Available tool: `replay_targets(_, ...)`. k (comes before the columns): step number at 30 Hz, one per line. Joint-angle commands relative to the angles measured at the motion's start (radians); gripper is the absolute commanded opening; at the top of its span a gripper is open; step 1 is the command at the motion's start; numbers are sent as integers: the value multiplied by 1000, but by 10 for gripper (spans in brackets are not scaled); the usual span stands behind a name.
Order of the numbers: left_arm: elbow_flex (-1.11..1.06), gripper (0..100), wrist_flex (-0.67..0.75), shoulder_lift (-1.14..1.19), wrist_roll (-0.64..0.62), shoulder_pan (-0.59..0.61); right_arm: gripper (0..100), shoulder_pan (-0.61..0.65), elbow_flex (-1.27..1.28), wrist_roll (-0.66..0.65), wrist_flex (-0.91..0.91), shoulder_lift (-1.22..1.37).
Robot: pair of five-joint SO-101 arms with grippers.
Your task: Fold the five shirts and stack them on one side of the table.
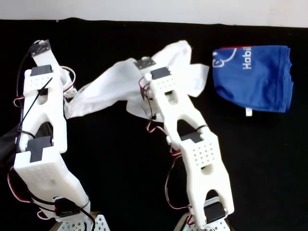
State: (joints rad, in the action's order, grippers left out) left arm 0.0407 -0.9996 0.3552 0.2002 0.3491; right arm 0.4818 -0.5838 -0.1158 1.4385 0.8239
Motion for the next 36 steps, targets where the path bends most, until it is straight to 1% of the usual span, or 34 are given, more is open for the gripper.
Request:
replay_targets(1,16,8,-6,-19,-8,4,7,-5,24,-48,-5,7)
replay_targets(2,18,8,-17,-19,-8,4,28,-15,24,-49,2,2)
replay_targets(4,41,8,-60,-19,-8,4,3,-38,2,-52,27,-5)
replay_targets(6,88,8,-129,-19,-8,4,8,-71,-56,-52,73,-33)
replay_targets(10,234,10,-305,-19,-8,4,7,-131,-186,-54,191,-119)
replay_targets(13,360,14,-477,-19,-9,-18,6,-163,-289,-80,291,-193)
replay_targets(15,446,58,-606,-19,-9,-50,6,-180,-331,-132,328,-239)
replay_targets(18,588,163,-761,-19,-3,-82,6,-229,-328,-164,328,-331)
replay_targets(20,657,205,-776,-24,-3,-73,6,-265,-309,-195,328,-403)
replay_targets(23,730,199,-775,-61,-3,-33,6,-323,-251,-235,328,-536)
replay_targets(26,727,195,-775,-116,-3,-44,6,-371,-160,-282,328,-687)
replay_targets(29,644,195,-775,-139,-3,-131,6,-381,-36,-319,325,-812)
replay_targets(31,556,195,-775,-122,0,-223,6,-378,59,-327,309,-855)
replay_targets(34,414,195,-758,-58,64,-357,6,-381,162,-327,255,-872)
replay_targets(36,343,195,-744,-16,106,-423,6,-381,205,-327,228,-874)
